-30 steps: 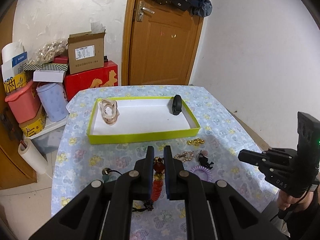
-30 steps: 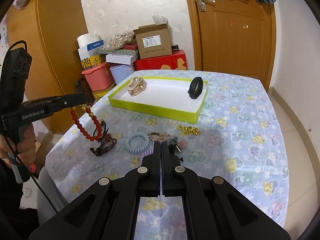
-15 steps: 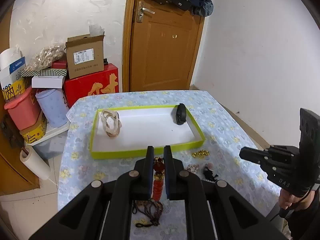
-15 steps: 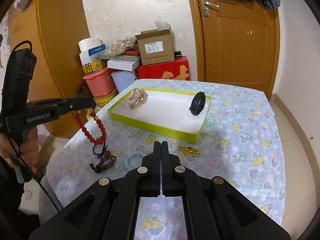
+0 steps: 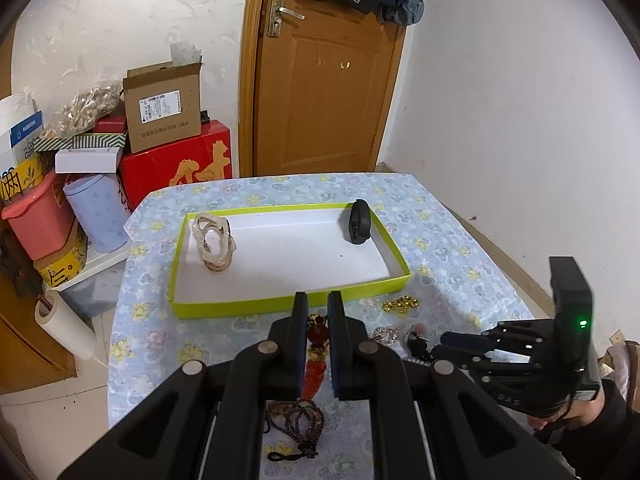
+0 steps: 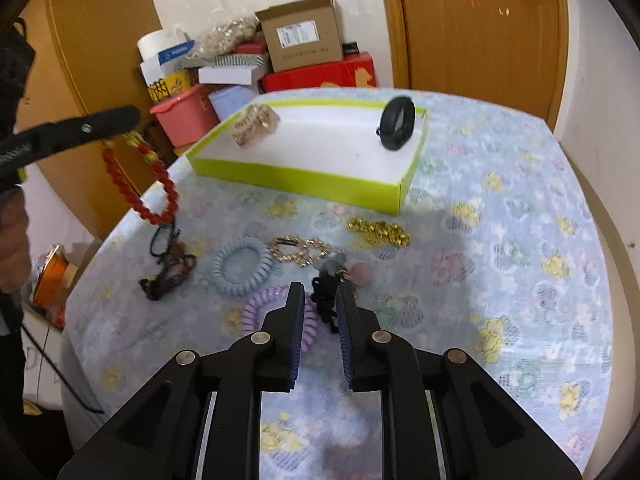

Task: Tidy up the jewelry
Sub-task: 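Lift the bracelet and hair tie and carry both toward the green tray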

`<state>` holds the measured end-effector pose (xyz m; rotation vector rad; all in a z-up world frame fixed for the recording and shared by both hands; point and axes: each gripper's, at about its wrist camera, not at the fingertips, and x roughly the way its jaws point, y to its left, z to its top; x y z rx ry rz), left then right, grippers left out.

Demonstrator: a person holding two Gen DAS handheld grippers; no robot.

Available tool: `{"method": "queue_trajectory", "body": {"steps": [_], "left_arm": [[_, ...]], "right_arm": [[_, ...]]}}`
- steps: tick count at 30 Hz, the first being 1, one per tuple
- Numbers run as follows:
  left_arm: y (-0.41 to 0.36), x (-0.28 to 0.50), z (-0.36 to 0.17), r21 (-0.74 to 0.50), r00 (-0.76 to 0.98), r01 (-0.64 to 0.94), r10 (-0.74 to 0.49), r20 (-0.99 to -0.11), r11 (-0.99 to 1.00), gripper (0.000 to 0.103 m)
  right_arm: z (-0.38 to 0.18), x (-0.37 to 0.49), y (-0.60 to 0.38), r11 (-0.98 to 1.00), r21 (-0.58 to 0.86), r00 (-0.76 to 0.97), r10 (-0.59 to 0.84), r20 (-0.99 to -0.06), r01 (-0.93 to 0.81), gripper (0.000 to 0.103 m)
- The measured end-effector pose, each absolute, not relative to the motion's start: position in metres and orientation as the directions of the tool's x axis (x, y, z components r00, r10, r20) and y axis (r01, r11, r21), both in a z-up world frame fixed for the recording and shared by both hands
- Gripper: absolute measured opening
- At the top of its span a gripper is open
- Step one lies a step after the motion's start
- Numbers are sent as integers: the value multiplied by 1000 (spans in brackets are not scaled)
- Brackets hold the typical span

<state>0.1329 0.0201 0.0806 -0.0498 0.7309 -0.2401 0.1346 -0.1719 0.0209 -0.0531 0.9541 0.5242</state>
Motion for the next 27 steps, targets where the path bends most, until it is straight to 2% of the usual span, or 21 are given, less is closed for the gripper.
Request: {"method": "queue_trajectory", "body": {"steps": [13,27], "left_arm": [[22,140,76,-127,707,199,-232,-668,972,10],[20,150,77,-126,706,207,-237,-668,970,10]], "right_arm": [[-1,156,-161,880,186,419,381,-824,-436,17],[22,150,-164,870,188,469,414,-780,-455,15]]}}
